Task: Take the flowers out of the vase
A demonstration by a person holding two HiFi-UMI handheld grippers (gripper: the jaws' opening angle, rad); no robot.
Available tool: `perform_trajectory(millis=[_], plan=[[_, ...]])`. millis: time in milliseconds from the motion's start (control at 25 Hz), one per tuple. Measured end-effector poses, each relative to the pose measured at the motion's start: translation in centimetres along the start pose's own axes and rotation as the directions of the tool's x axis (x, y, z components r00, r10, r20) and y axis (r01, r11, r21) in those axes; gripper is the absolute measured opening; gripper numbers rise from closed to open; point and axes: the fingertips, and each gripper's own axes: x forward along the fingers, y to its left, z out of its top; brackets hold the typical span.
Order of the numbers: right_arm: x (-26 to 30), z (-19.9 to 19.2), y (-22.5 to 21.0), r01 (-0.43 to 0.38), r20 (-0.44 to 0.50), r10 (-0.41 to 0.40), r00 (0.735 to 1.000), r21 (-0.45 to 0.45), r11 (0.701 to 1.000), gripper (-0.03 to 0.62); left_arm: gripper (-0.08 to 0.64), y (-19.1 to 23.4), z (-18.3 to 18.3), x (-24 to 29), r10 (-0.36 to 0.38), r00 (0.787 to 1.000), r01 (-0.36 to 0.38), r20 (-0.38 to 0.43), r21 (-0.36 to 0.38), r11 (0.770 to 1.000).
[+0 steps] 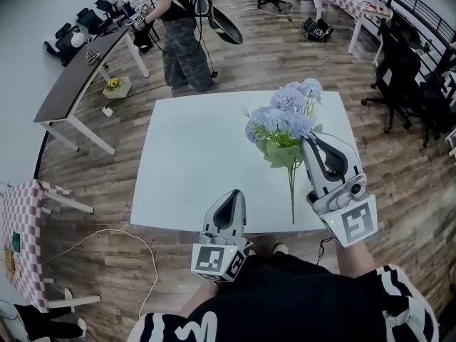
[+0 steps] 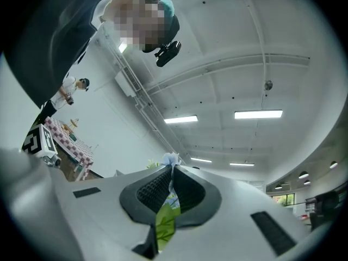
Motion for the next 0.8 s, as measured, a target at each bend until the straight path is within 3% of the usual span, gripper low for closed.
perform_trajectory(millis=[320, 800], plan=[[0.1, -1.4, -0.3, -0.021, 0.0, 0.021, 1.0, 0.002, 1.0, 0.025, 0.005, -0.3, 0.1, 0.3, 0.022, 1.0, -0.022, -0.01, 0.006, 1.0], [0.7, -6.1, 3.5, 0.023, -0.116, -0.015, 0.993, 0.069, 0.997, 0.025, 0.005, 2.9, -0.2, -0.9, -0.008, 1.0, 0.008, -0.017, 0.01, 1.0]])
